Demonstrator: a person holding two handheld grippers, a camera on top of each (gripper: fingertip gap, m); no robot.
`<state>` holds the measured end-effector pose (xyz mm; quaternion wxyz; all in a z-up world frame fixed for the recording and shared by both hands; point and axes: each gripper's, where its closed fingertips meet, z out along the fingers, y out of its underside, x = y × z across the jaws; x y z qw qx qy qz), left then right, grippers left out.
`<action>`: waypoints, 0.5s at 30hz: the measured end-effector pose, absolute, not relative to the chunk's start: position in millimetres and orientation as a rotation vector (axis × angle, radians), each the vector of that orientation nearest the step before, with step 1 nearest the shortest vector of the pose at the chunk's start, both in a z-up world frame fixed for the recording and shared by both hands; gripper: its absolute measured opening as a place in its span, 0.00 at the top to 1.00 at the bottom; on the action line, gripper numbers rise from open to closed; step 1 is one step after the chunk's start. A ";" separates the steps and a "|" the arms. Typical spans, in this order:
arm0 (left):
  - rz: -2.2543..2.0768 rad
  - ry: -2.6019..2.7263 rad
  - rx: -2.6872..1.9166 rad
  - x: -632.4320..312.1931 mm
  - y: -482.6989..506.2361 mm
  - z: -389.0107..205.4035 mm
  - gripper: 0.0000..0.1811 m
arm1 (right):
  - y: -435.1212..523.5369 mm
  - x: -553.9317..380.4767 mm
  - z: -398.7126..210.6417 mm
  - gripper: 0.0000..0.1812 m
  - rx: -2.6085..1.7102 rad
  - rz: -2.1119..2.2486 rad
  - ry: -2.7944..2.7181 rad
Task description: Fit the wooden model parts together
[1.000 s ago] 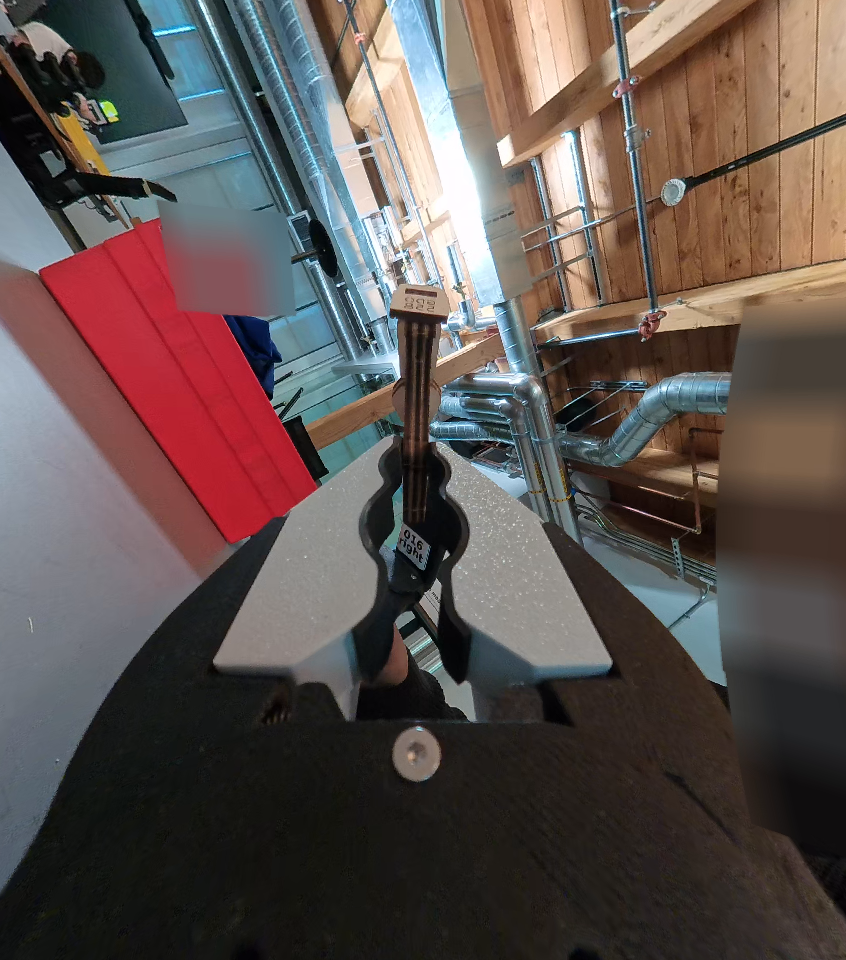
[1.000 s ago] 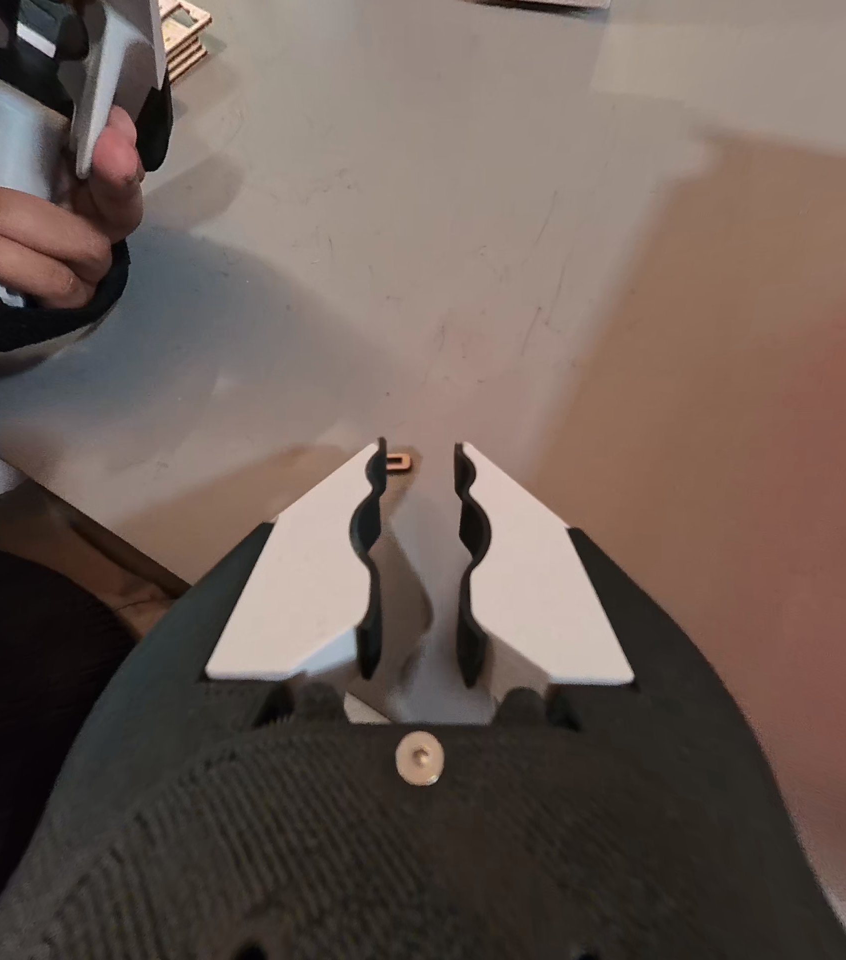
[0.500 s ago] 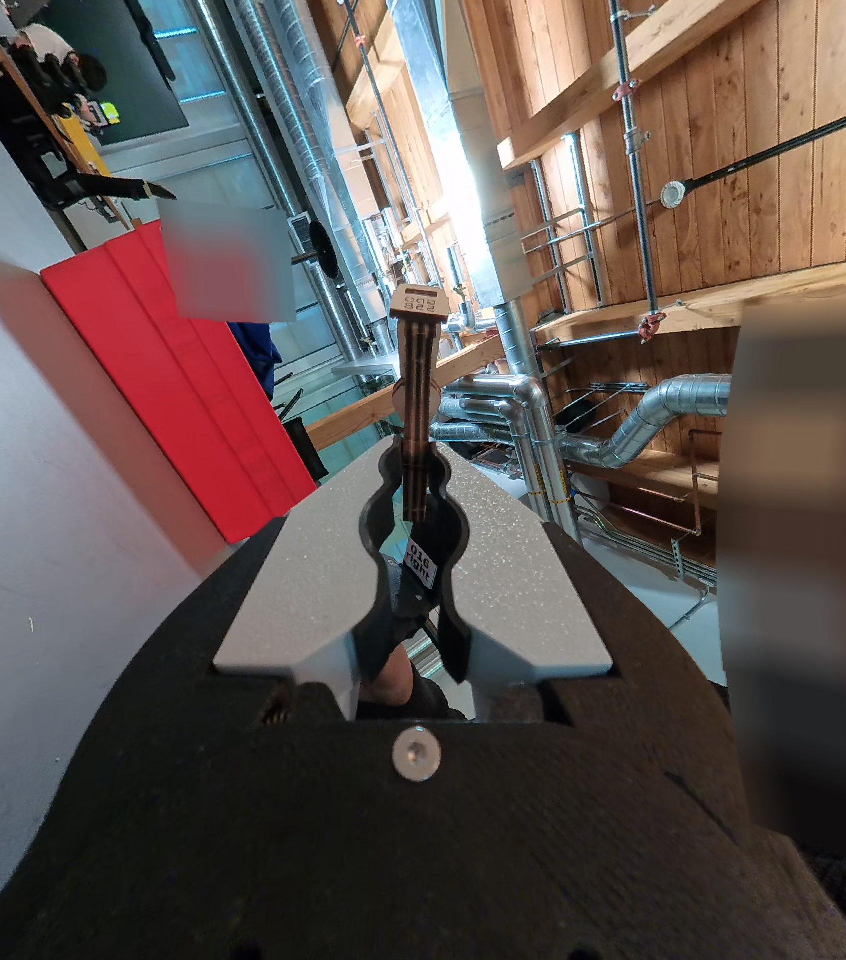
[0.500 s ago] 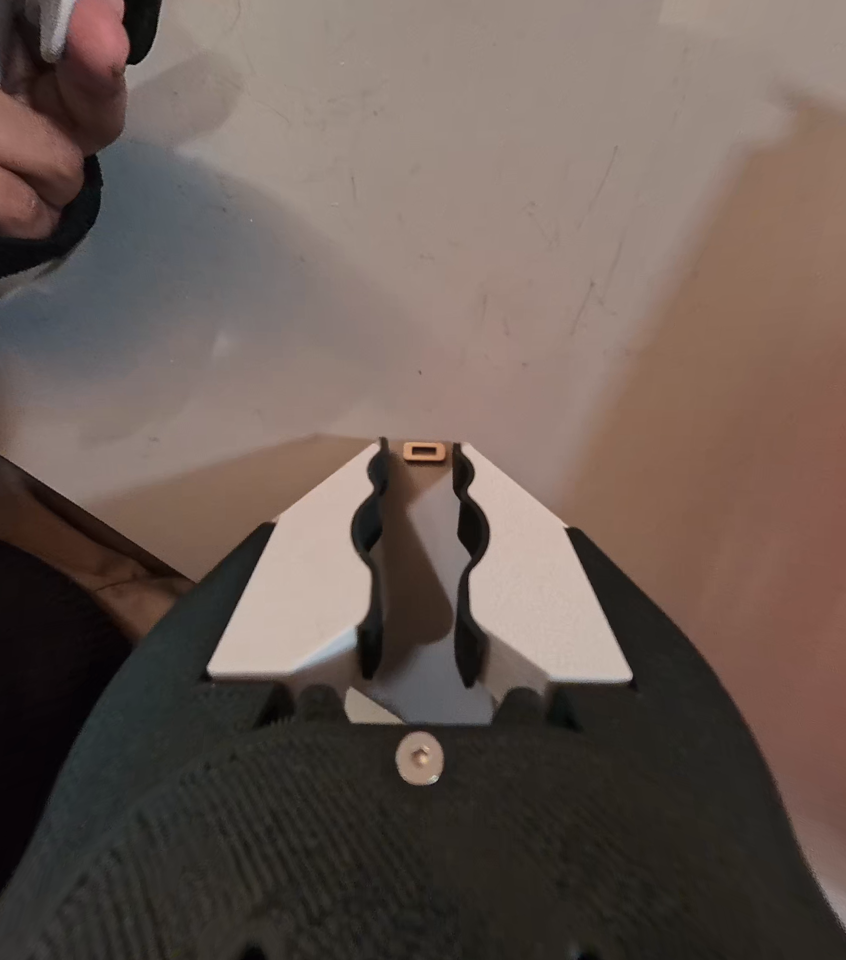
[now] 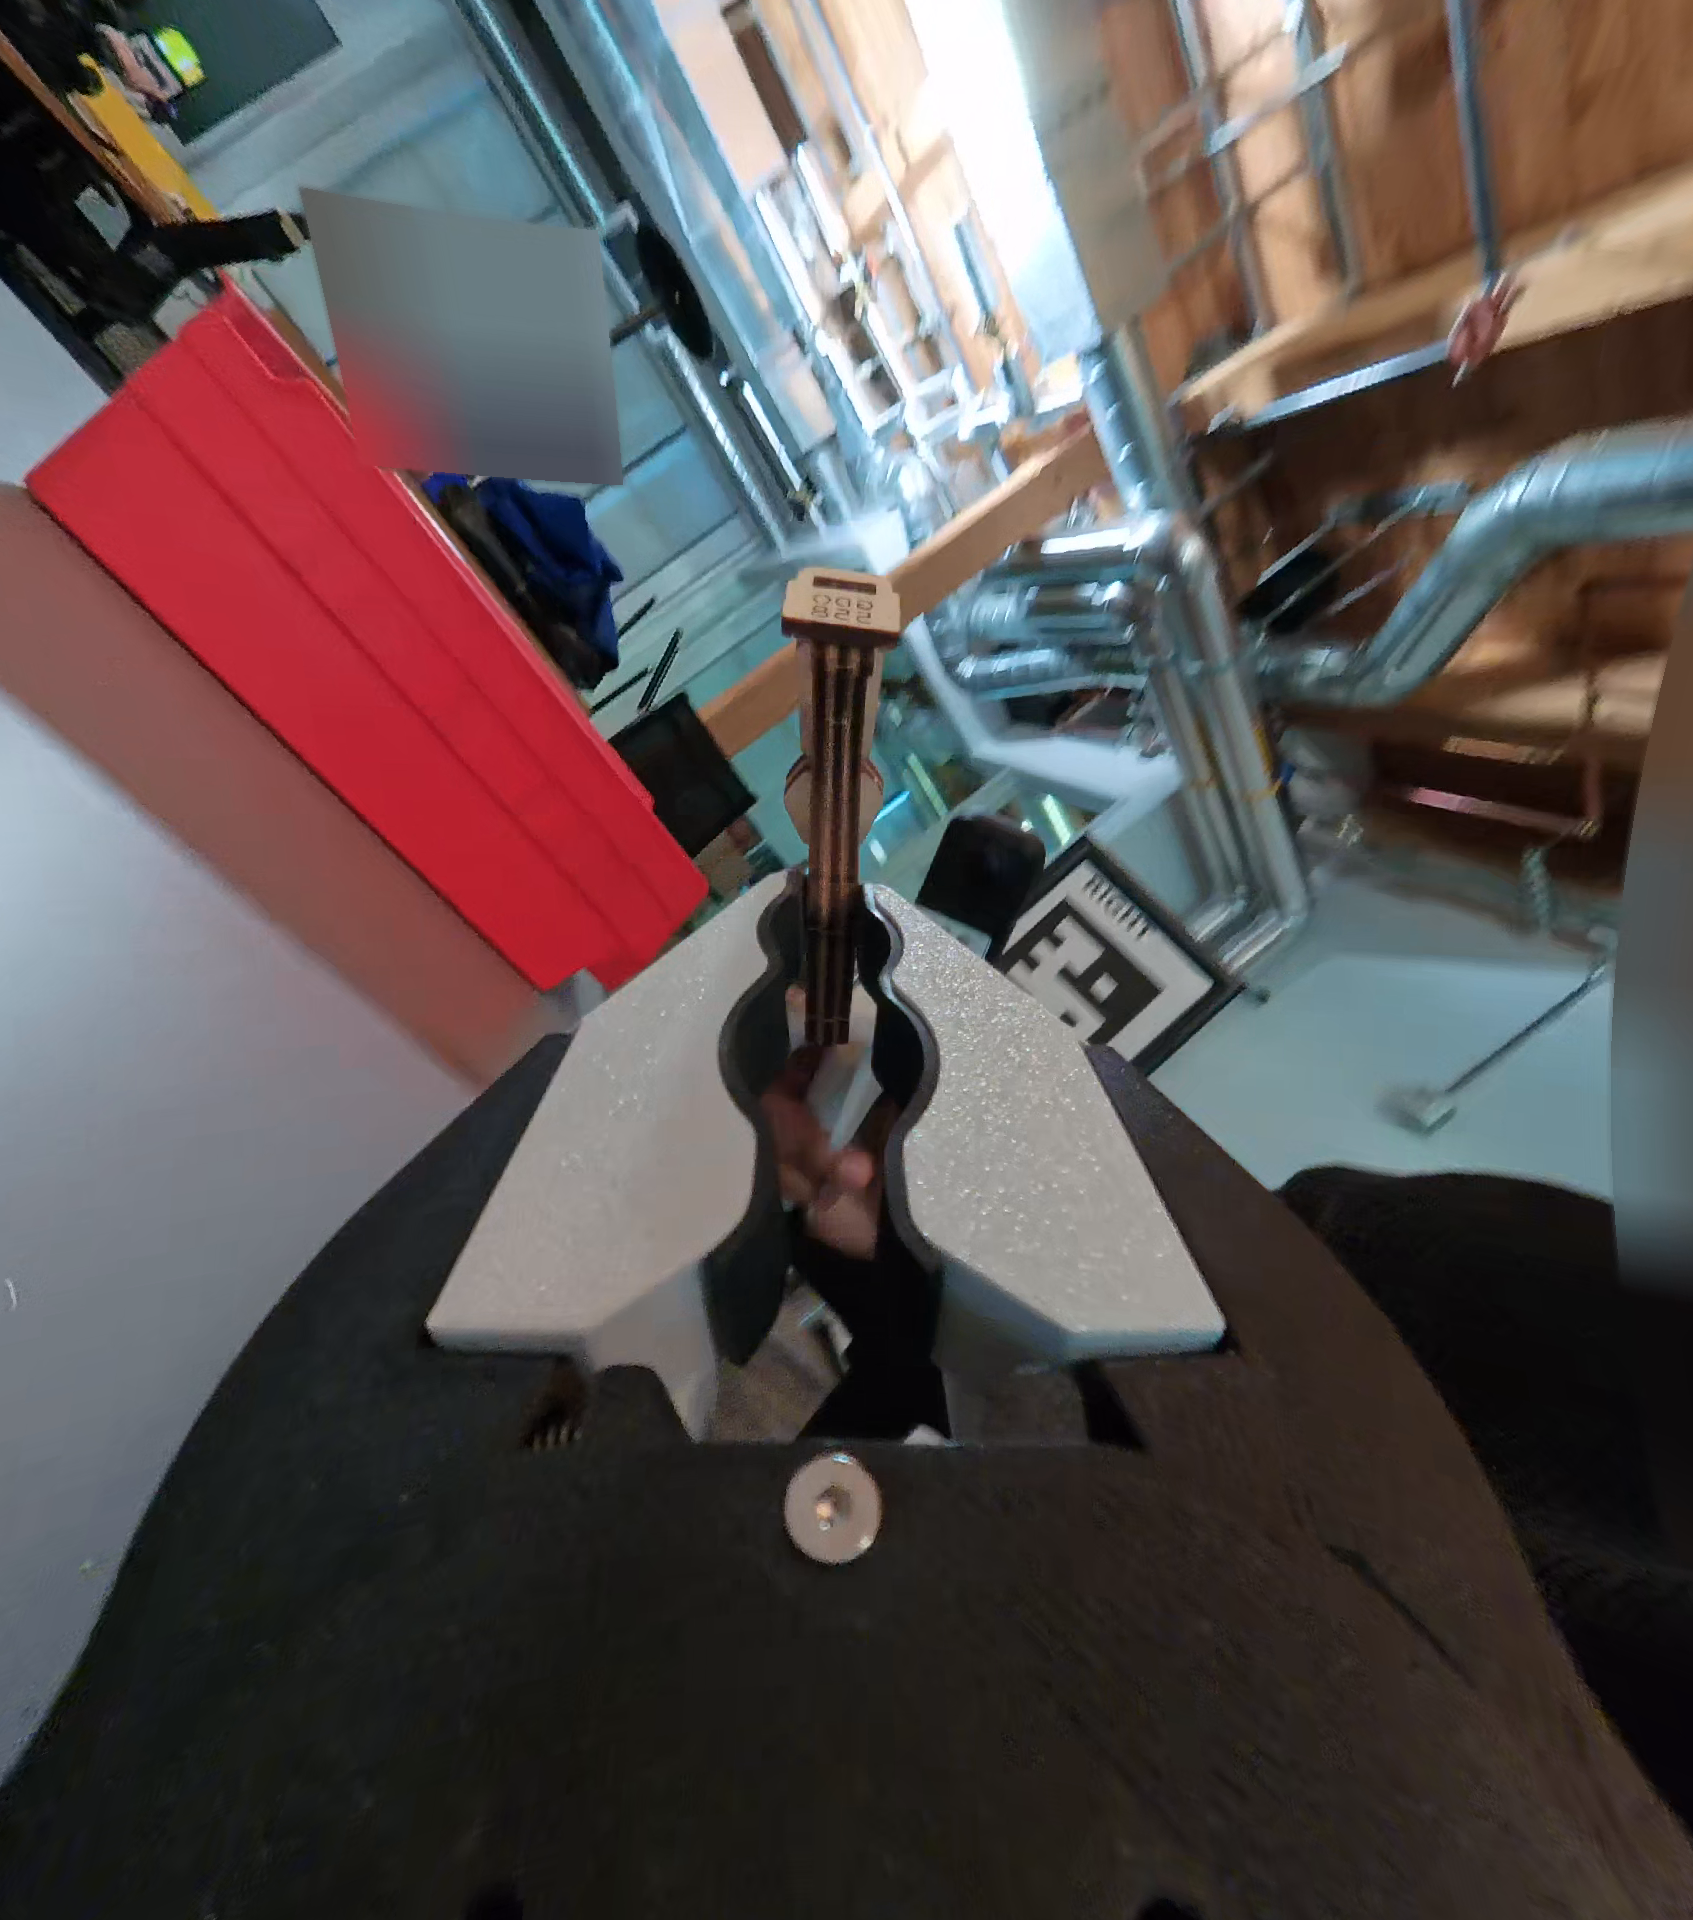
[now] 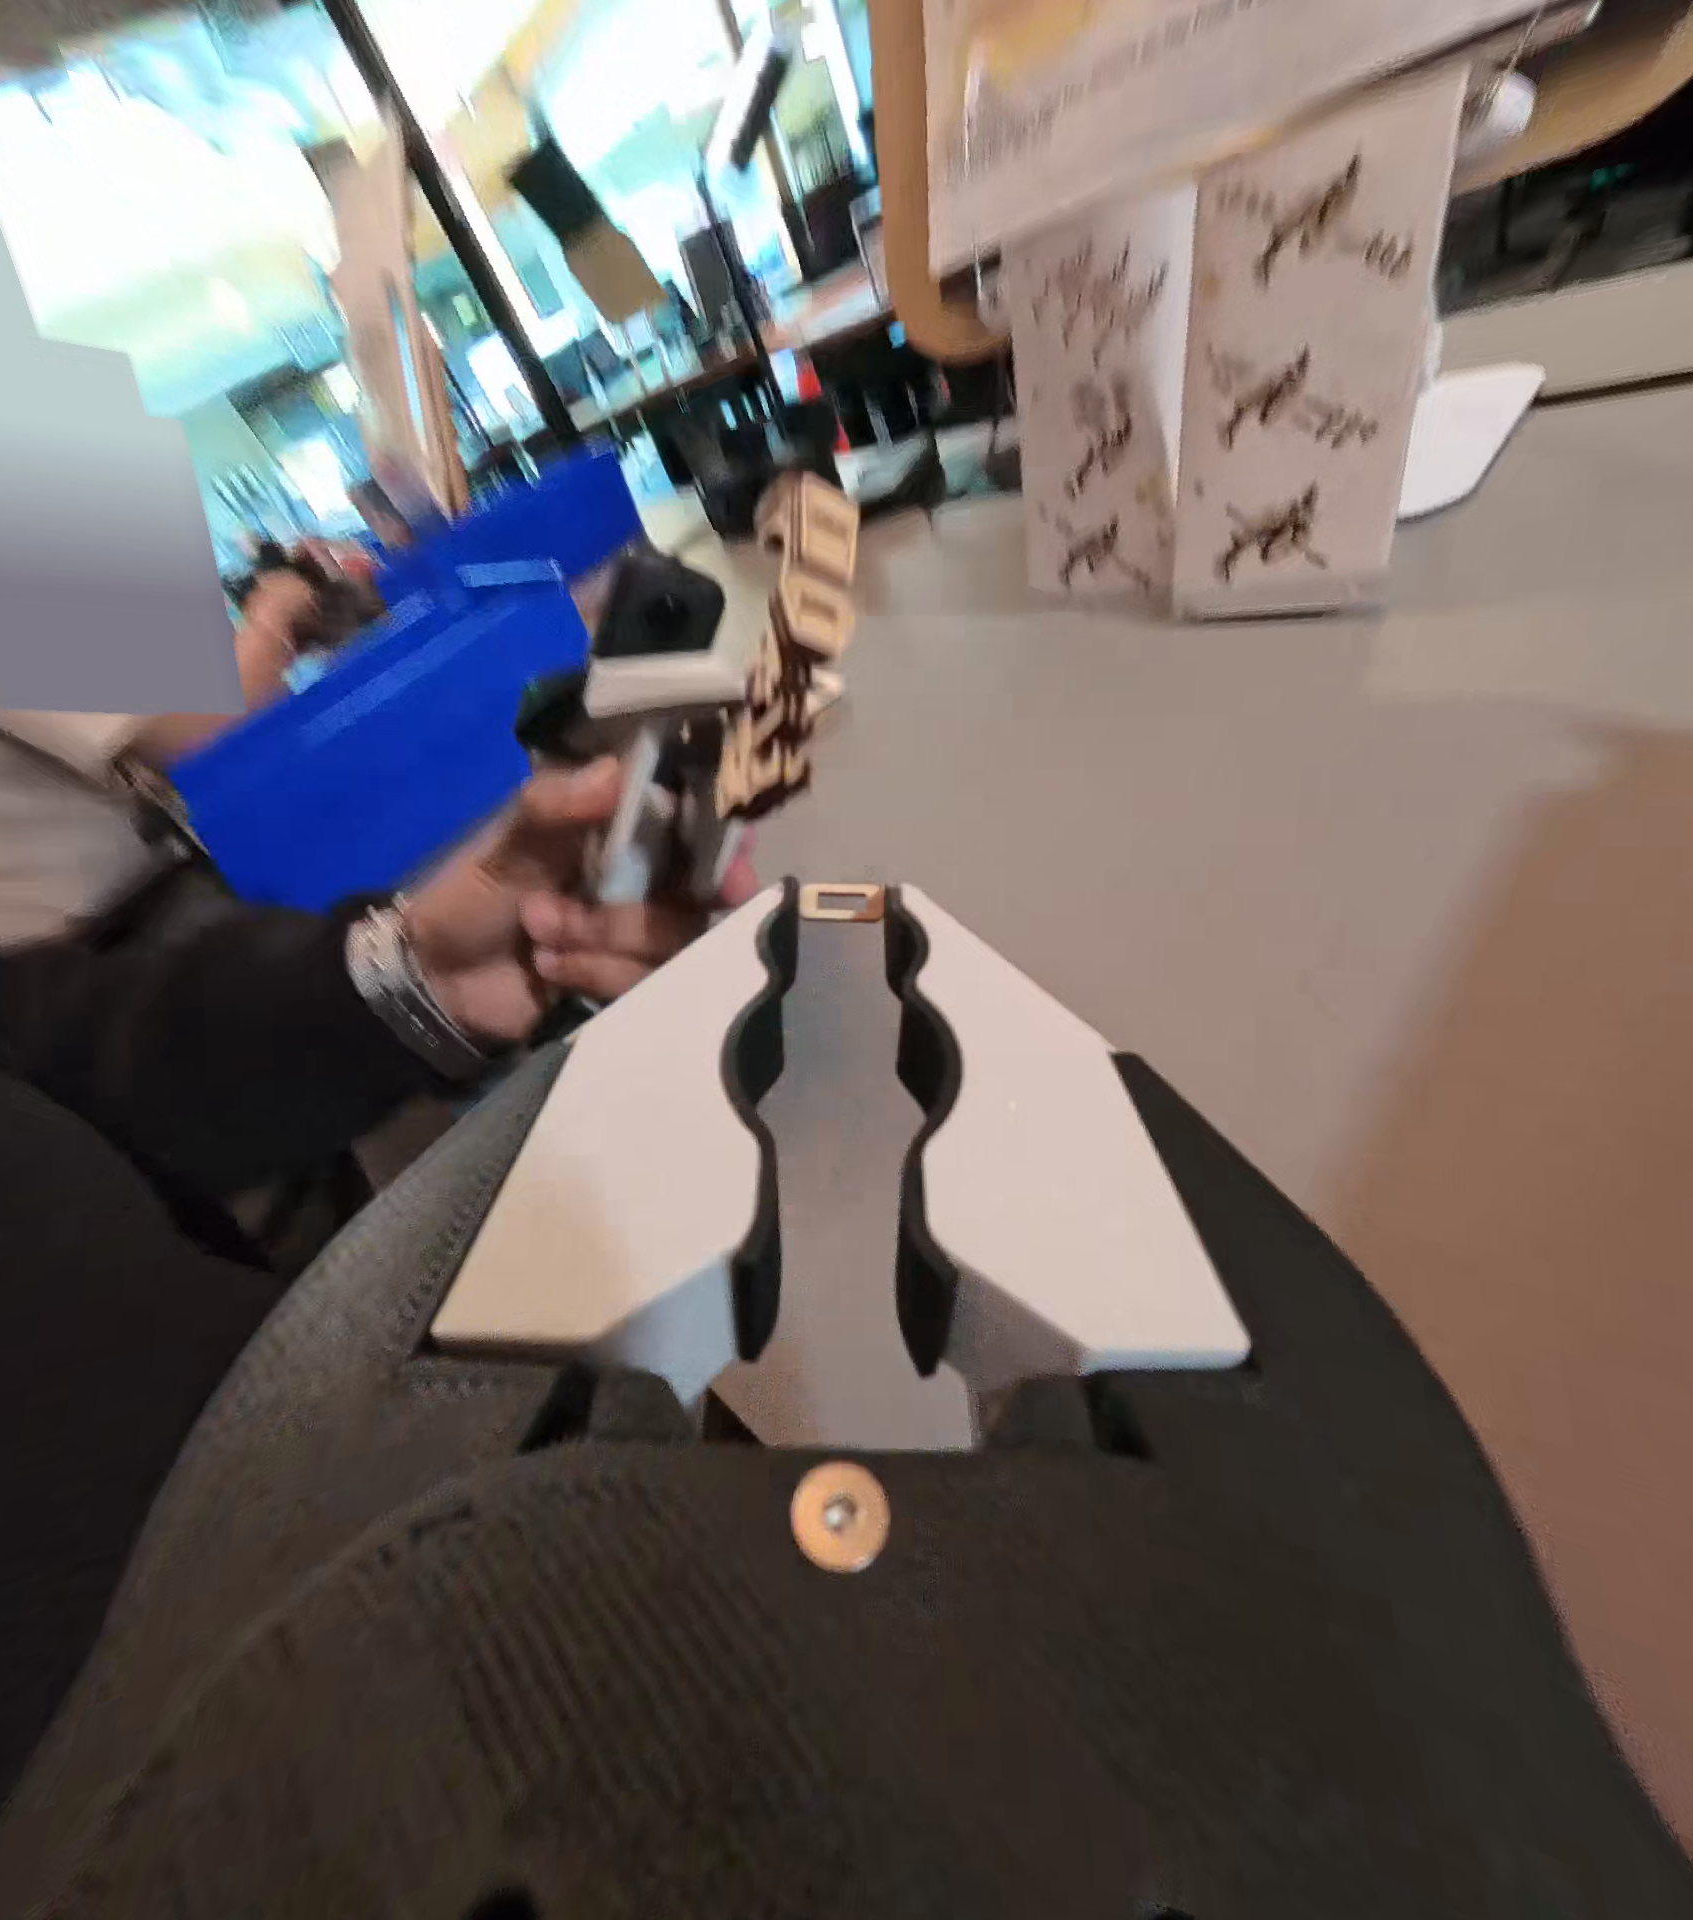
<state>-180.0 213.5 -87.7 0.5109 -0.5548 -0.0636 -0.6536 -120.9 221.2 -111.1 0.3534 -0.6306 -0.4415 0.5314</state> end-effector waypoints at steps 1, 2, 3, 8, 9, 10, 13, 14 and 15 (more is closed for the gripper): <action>-1.545 -0.109 -1.363 -174.4 212.3 -87.9 0.97 | 222.8 -117.9 -101.7 0.92 -1.608 1.443 -1.087; -1.517 -0.067 -1.386 -169.5 210.9 -87.8 0.97 | 223.6 -115.0 -94.9 0.92 -1.590 1.510 -1.045; -1.494 -0.025 -1.402 -164.8 209.2 -87.2 0.97 | 222.5 -112.8 -89.5 0.92 -1.571 1.586 -1.018; -1.412 0.188 -1.390 -145.0 195.5 -75.1 0.97 | 214.6 -107.2 -71.9 0.92 -1.496 1.936 -0.905; -1.401 0.225 -1.385 -141.7 192.5 -72.9 0.96 | 212.6 -106.8 -71.0 0.92 -1.484 1.960 -0.912; -1.391 0.259 -1.379 -138.5 189.6 -71.1 0.96 | 210.0 -106.9 -70.5 0.92 -1.472 1.970 -0.931; -1.380 0.322 -1.366 -132.0 183.6 -67.9 0.96 | 198.4 -108.4 -70.2 0.92 -1.438 1.964 -1.019; -1.378 0.328 -1.367 -131.0 183.1 -67.9 0.96 | 194.4 -109.0 -70.2 0.92 -1.428 1.960 -1.045; -1.378 0.331 -1.370 -130.3 182.9 -68.1 0.96 | 190.8 -109.5 -70.3 0.92 -1.421 1.955 -1.069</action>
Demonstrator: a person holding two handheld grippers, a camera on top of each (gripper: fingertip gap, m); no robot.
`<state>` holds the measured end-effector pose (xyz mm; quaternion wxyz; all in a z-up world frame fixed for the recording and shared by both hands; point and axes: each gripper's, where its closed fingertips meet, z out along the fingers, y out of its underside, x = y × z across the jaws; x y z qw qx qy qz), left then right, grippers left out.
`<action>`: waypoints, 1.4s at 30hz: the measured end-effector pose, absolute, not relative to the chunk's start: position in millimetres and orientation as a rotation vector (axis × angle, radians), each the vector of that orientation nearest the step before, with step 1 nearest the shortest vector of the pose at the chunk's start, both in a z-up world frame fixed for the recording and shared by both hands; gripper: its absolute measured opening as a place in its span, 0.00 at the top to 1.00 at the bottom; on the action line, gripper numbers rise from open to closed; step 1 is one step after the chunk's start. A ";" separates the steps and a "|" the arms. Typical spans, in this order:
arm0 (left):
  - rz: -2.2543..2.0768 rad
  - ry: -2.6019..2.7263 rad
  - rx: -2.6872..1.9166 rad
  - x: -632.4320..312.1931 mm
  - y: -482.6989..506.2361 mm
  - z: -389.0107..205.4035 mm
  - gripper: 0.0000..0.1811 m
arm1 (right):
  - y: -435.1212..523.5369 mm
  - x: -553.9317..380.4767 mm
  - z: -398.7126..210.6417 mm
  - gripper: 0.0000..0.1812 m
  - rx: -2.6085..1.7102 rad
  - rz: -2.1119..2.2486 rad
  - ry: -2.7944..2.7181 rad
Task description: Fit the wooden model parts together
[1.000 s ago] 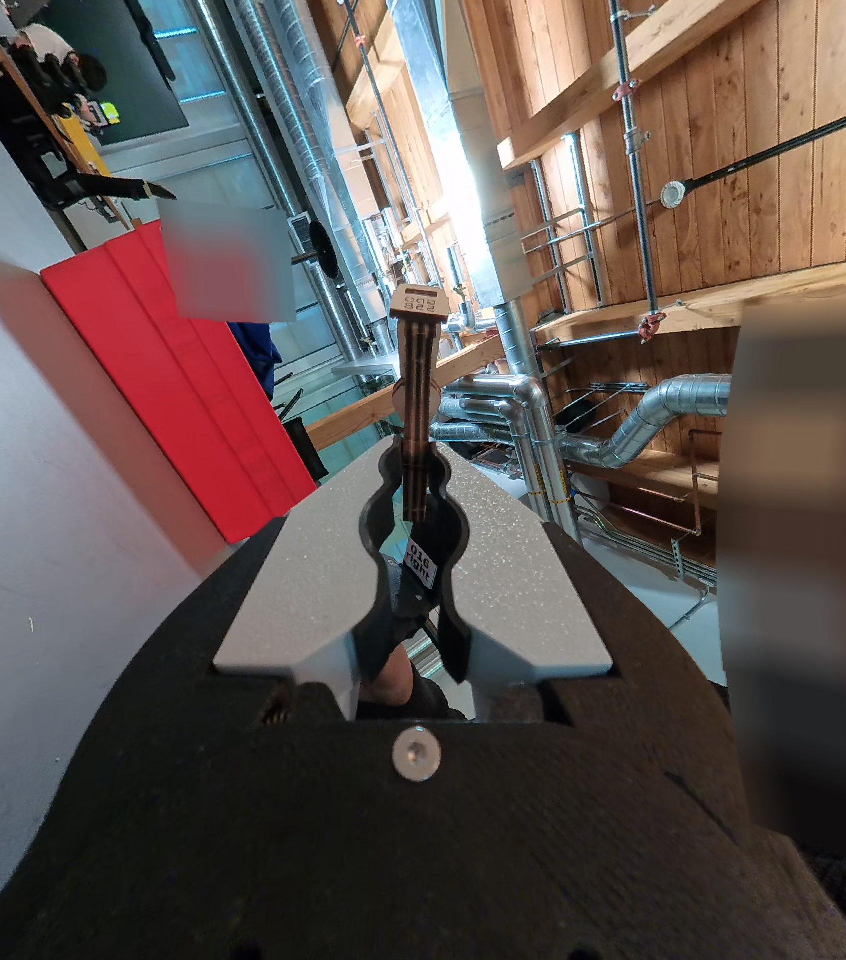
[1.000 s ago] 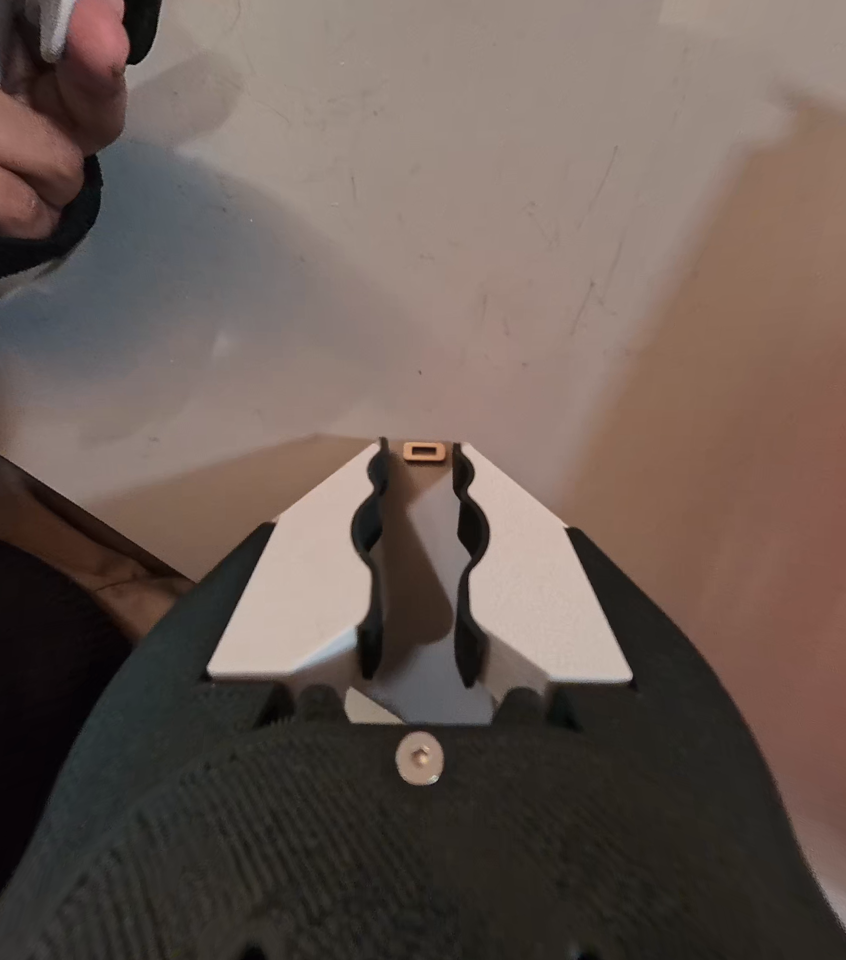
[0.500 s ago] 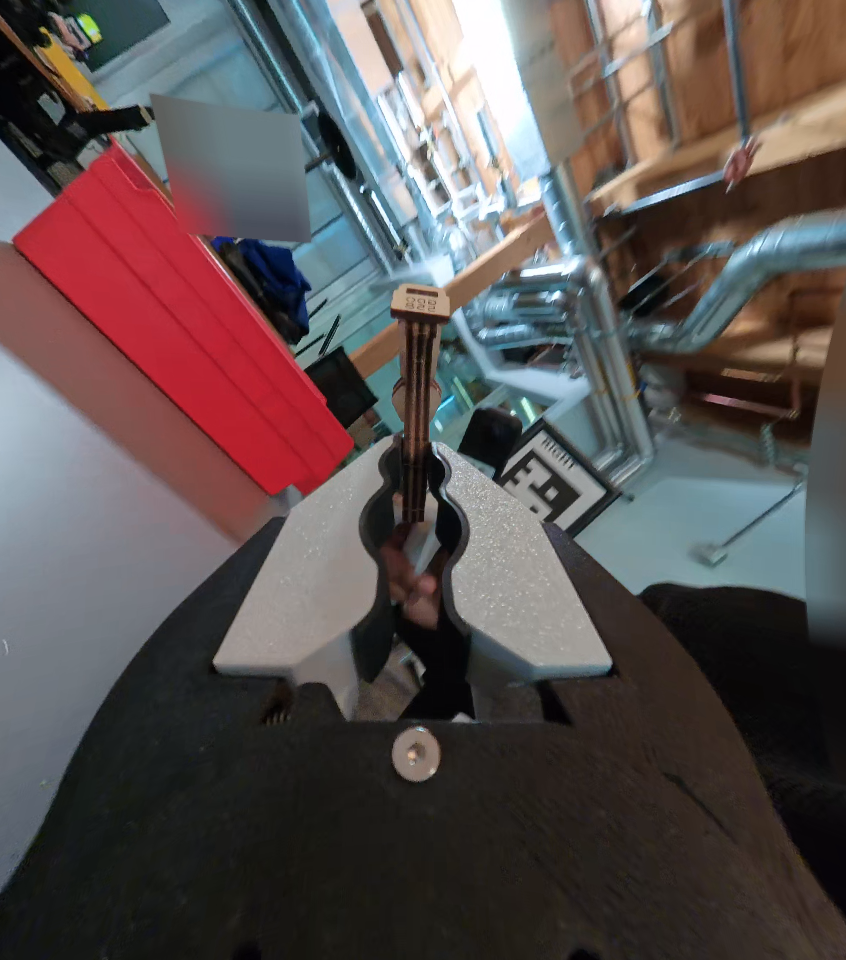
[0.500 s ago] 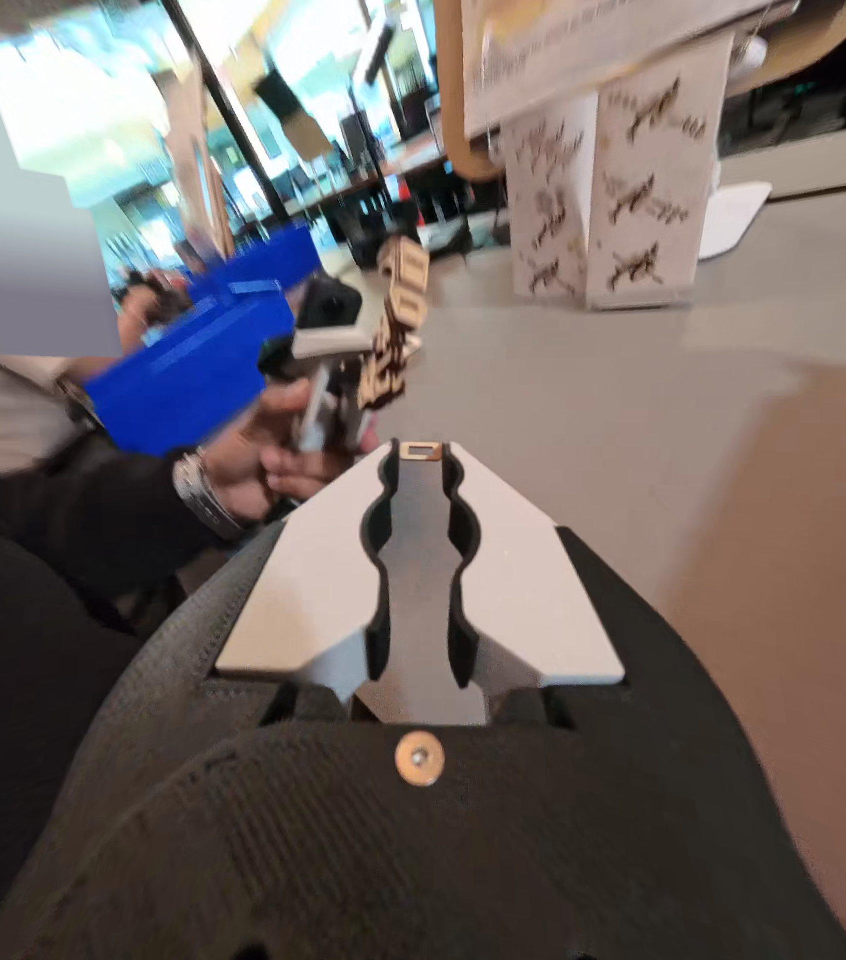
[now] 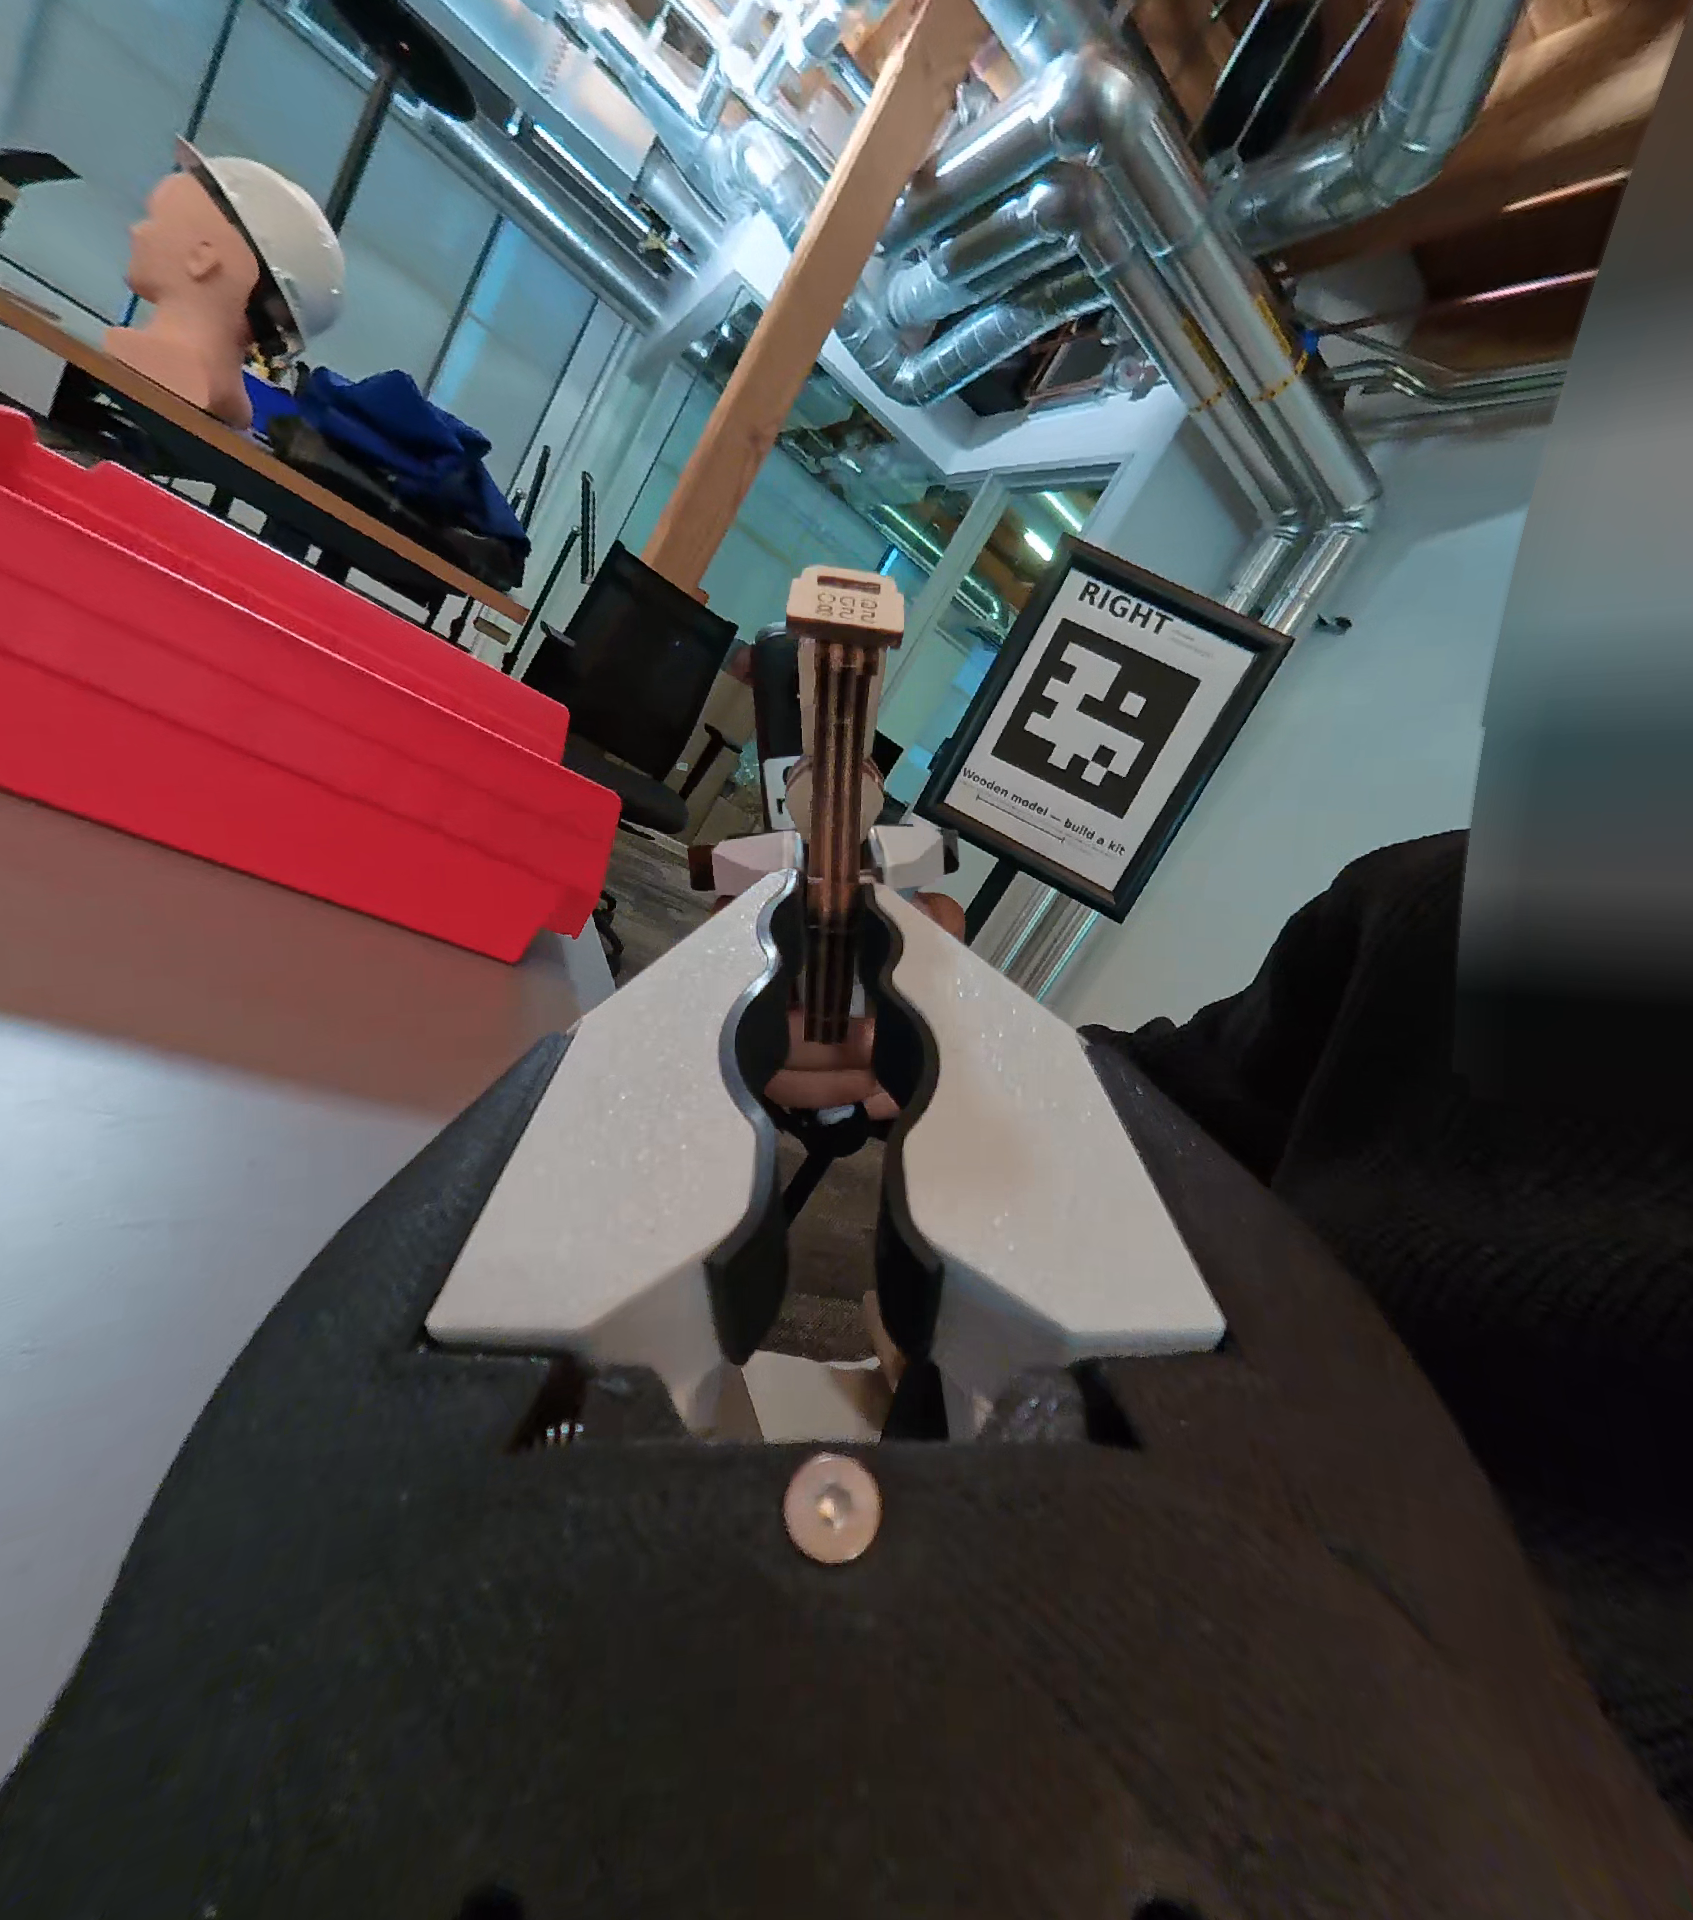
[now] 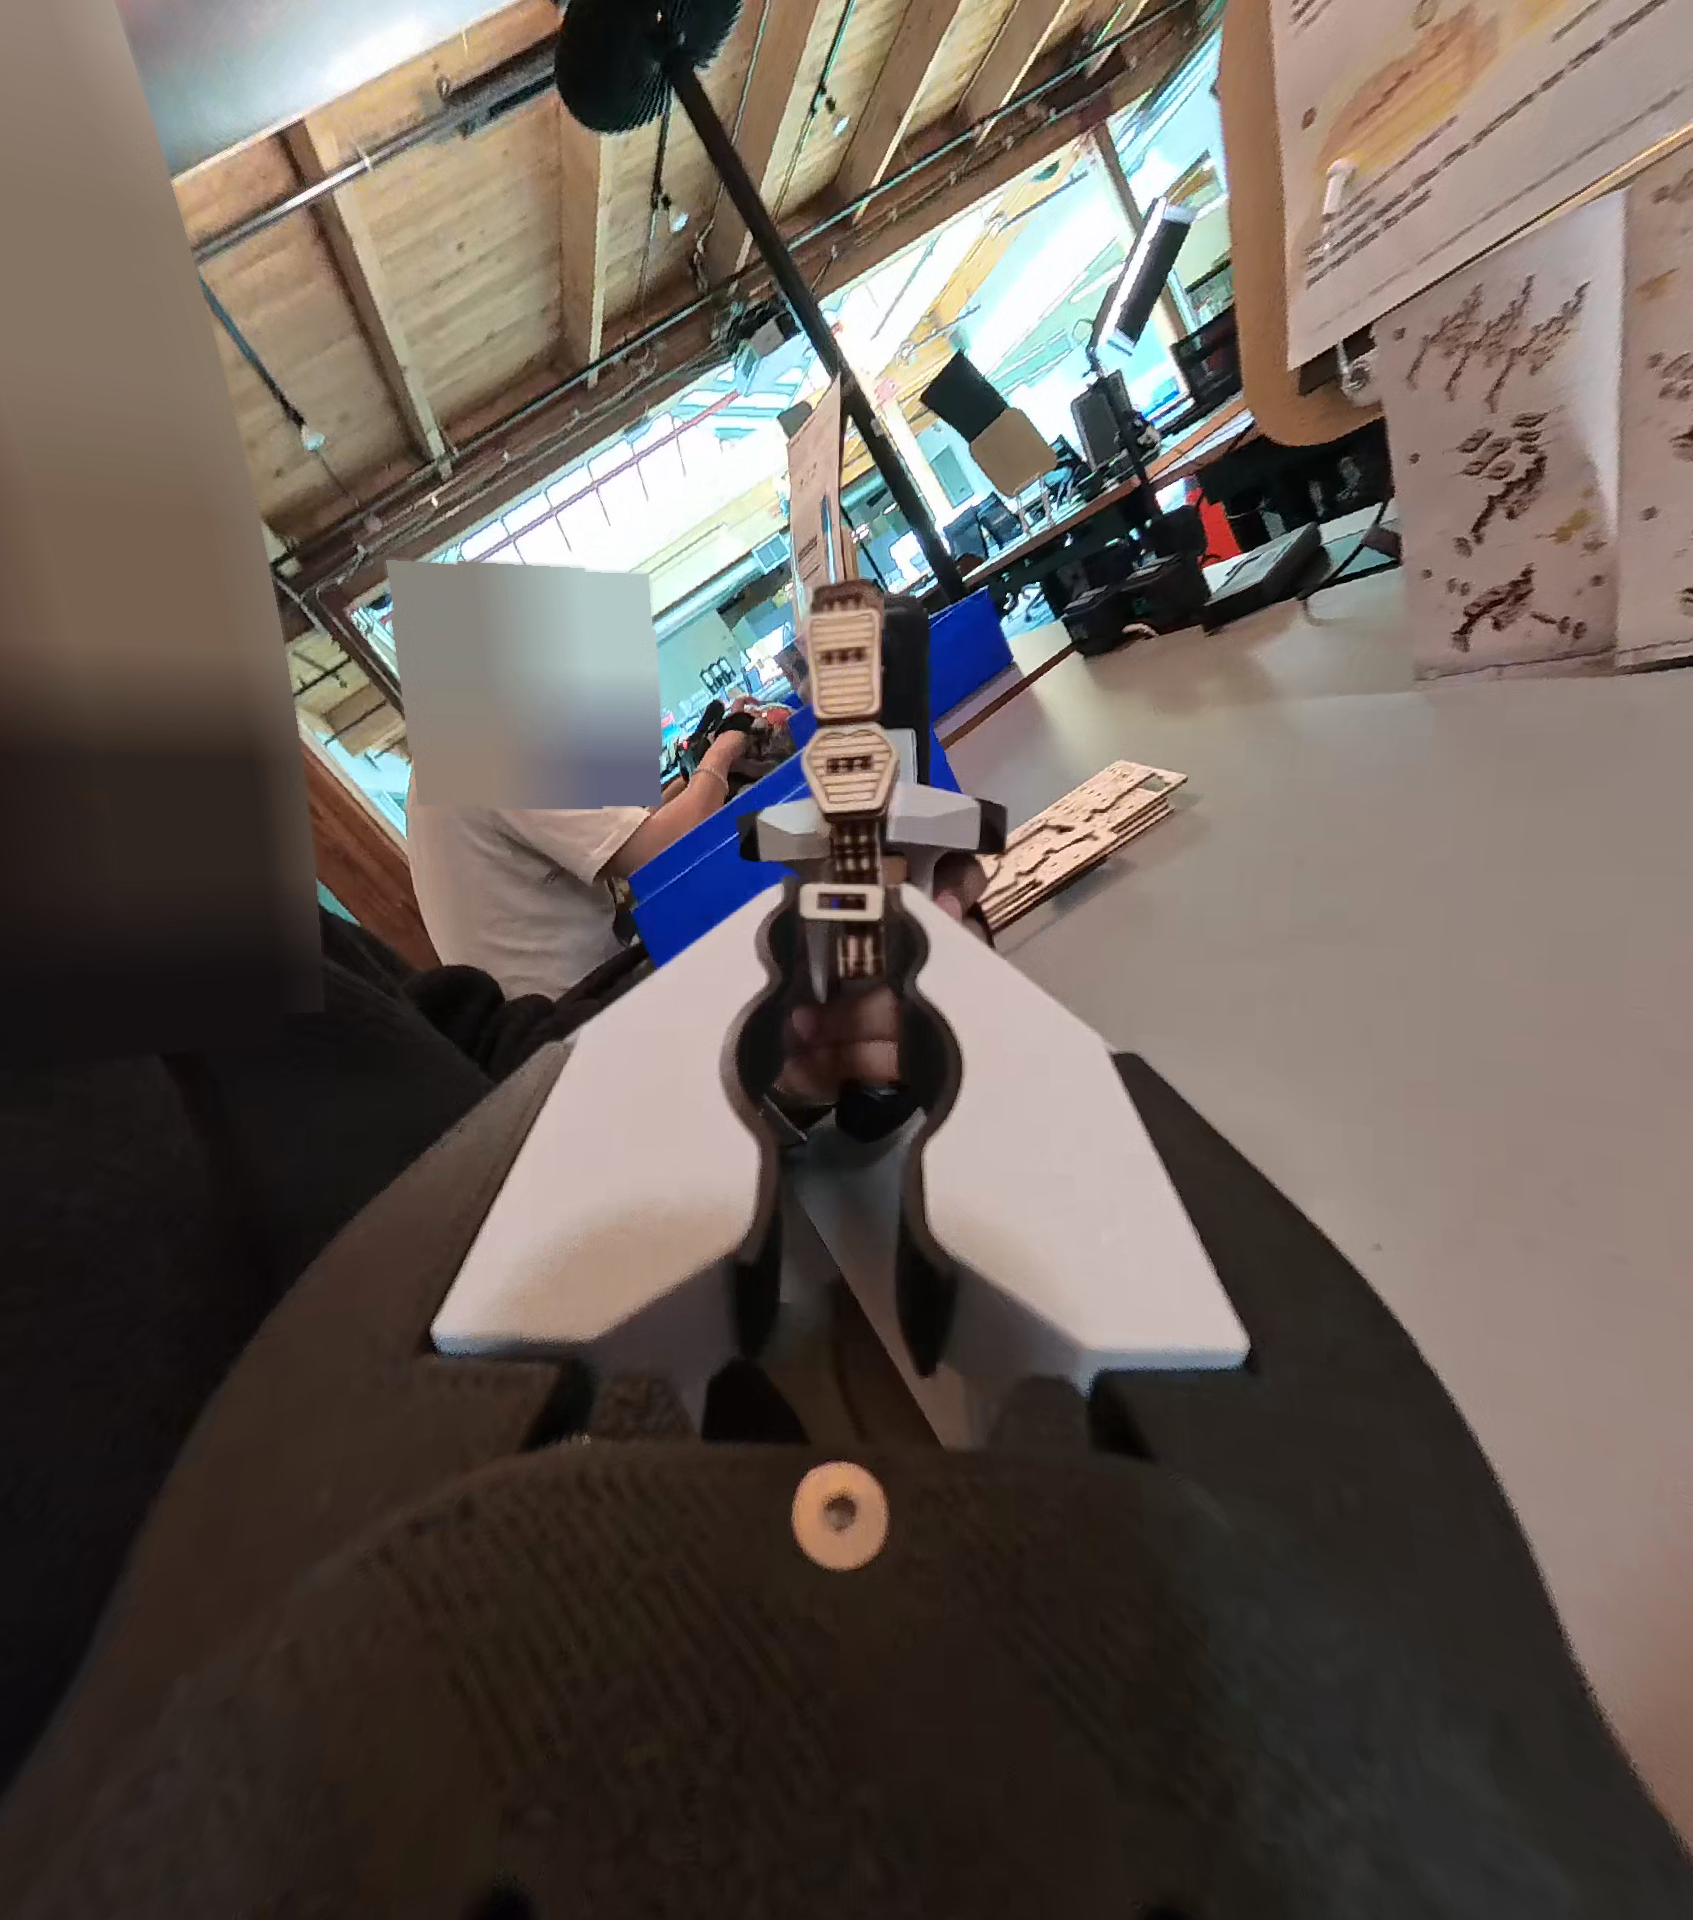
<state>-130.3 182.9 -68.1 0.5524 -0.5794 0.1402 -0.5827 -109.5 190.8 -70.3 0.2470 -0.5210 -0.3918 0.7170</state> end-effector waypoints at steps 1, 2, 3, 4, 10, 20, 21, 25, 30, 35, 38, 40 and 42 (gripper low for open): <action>-1.381 0.333 -1.370 -130.0 182.6 -68.1 0.96 | 188.5 -110.0 -70.6 0.92 -1.417 1.950 -1.085; -1.382 0.335 -1.371 -129.6 182.4 -68.1 0.96 | 187.1 -110.3 -70.7 0.92 -1.413 1.946 -1.095; -1.382 0.339 -1.374 -129.1 182.0 -68.4 0.96 | 186.2 -110.3 -70.2 0.92 -1.408 1.949 -1.098; -1.382 0.344 -1.375 -128.5 181.6 -68.5 0.96 | 186.0 -110.1 -69.8 0.92 -1.405 1.954 -1.097; -1.394 0.356 -1.370 -126.3 180.0 -67.9 0.97 | 185.9 -110.3 -71.1 0.92 -1.400 1.922 -1.112; -1.480 0.345 -1.330 -124.6 175.8 -63.4 0.96 | 182.7 -108.5 -67.5 0.92 -1.347 1.885 -1.141; -1.490 0.340 -1.325 -124.5 175.7 -63.1 0.97 | 182.4 -108.3 -66.9 0.92 -1.342 1.883 -1.141; -1.487 0.344 -1.330 -123.4 175.4 -63.7 0.96 | 180.9 -107.9 -66.0 0.92 -1.333 1.877 -1.150; -1.489 0.341 -1.329 -123.6 175.4 -63.8 0.96 | 180.9 -108.1 -66.3 0.92 -1.337 1.885 -1.147; -1.474 0.344 -1.332 -124.0 175.6 -64.0 0.97 | 180.9 -108.5 -67.2 0.92 -1.345 1.883 -1.150; -1.459 0.338 -1.326 -124.3 176.1 -63.0 0.96 | 181.3 -109.2 -67.3 0.92 -1.353 1.896 -1.137; -1.457 0.325 -1.319 -124.3 176.6 -62.6 0.96 | 181.3 -109.8 -67.4 0.92 -1.353 1.892 -1.133; -1.476 0.309 -1.308 -124.2 176.7 -61.8 0.96 | 181.4 -109.7 -66.4 0.92 -1.348 1.887 -1.132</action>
